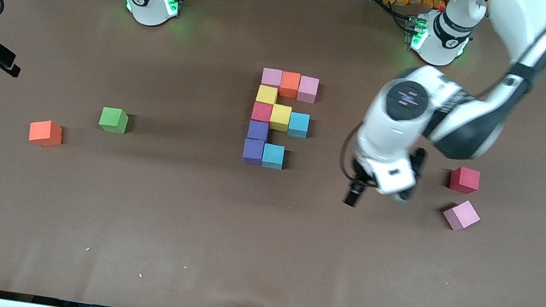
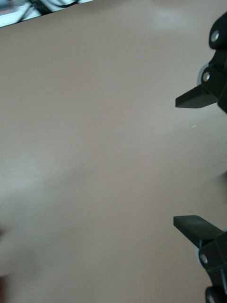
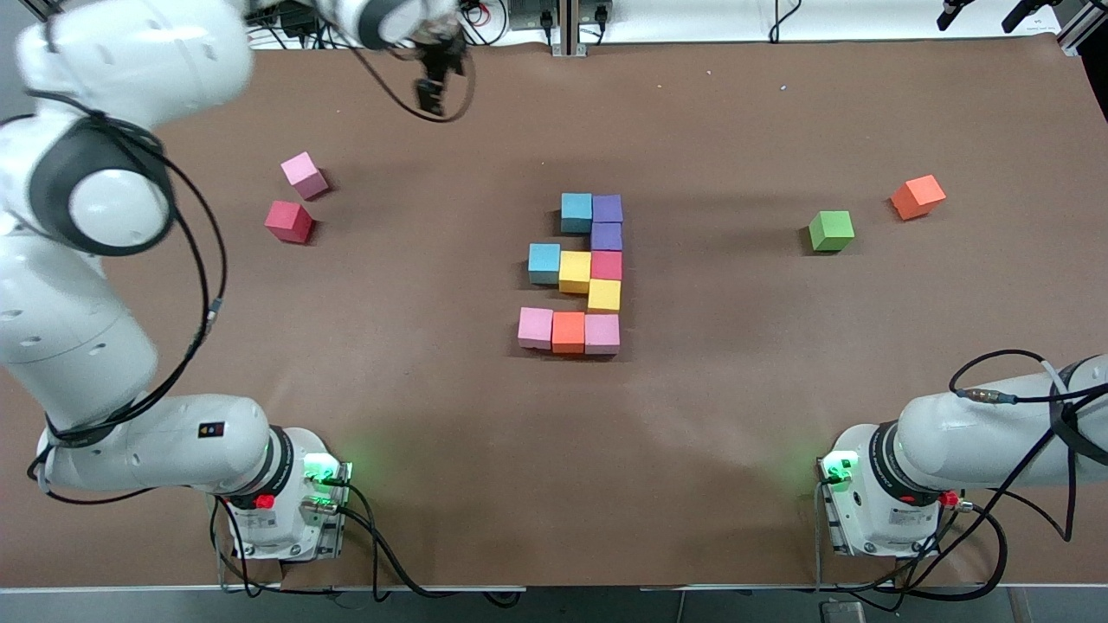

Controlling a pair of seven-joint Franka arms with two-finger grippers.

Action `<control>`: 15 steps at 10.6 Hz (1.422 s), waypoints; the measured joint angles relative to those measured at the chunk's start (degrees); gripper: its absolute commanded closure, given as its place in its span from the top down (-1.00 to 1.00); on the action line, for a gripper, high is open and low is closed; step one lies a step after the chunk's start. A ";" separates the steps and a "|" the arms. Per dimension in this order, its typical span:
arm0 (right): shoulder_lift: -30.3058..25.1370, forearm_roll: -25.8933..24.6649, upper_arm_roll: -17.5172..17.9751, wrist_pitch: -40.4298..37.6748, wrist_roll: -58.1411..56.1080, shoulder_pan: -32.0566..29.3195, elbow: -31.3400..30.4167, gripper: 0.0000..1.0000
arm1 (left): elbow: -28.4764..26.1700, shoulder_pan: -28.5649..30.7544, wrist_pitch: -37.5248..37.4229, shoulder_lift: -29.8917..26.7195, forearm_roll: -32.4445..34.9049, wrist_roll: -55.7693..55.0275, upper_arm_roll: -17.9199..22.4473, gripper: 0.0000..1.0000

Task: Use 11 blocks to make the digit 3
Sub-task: 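Move the left gripper to the pink cube and grasp it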

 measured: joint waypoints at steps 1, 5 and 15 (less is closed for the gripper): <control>-0.01 -0.03 0.01 -0.18 0.00 0.01 -0.01 1.00 | -1.01 5.08 -0.59 -0.38 -0.32 4.94 -1.59 1.00; -0.48 -0.14 -0.01 -1.97 0.00 0.03 0.02 1.00 | -2.44 18.83 -4.11 -0.20 -0.90 32.86 -2.36 1.00; -0.85 -0.16 0.18 -4.11 0.01 0.49 -0.08 1.00 | -8.93 34.85 6.61 12.67 5.87 54.51 -1.53 1.00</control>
